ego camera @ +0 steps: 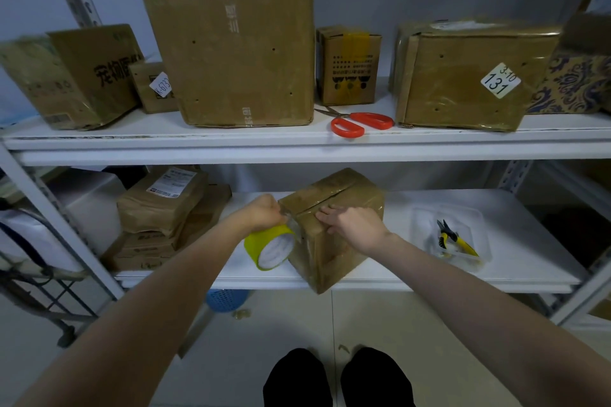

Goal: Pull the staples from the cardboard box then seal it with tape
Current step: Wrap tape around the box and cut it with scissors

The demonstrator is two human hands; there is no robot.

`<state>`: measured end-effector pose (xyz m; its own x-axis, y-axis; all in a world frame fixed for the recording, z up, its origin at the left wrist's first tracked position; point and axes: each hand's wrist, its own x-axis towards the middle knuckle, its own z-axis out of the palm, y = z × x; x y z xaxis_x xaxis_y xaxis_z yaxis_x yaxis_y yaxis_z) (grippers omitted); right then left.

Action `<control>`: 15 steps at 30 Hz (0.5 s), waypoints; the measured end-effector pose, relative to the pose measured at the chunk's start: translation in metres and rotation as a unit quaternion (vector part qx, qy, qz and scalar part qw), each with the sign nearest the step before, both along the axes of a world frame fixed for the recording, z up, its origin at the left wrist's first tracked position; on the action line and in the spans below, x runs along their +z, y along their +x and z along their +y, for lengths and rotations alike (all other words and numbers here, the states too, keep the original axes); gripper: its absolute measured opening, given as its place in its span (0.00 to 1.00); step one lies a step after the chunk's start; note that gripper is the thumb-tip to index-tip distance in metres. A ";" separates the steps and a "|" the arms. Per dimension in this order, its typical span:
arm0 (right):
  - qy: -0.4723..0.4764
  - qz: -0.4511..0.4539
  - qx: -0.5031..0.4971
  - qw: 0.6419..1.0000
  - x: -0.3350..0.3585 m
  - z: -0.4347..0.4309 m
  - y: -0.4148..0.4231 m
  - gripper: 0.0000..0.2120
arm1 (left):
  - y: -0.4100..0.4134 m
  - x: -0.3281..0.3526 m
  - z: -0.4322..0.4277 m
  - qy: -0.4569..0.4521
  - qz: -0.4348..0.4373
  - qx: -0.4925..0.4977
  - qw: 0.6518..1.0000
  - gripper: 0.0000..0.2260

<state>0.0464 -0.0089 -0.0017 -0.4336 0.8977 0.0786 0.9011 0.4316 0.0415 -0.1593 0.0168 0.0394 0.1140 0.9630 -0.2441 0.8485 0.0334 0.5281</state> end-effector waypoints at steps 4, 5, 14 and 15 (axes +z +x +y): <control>-0.033 0.019 -0.017 0.999 0.004 0.002 0.008 0.22 | 0.006 -0.010 -0.001 -0.086 -0.031 0.051 0.994 0.15; -0.038 0.024 -0.022 0.999 0.003 0.002 0.007 0.23 | 0.008 -0.011 -0.004 -0.099 -0.041 0.051 0.993 0.12; -0.041 0.040 -0.075 0.996 0.022 -0.012 -0.025 0.18 | 0.005 -0.039 -0.017 -0.152 -0.067 0.028 0.986 0.18; -0.037 0.049 -0.076 0.995 0.022 -0.014 -0.029 0.19 | 0.004 -0.044 -0.017 -0.156 -0.074 0.032 0.984 0.17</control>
<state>0.0171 -0.0230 0.0206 -0.2850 0.9574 0.0453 0.9547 0.2878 -0.0756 -0.1552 -0.0001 -0.0042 0.1125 0.8499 -0.5149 0.7540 0.2645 0.6013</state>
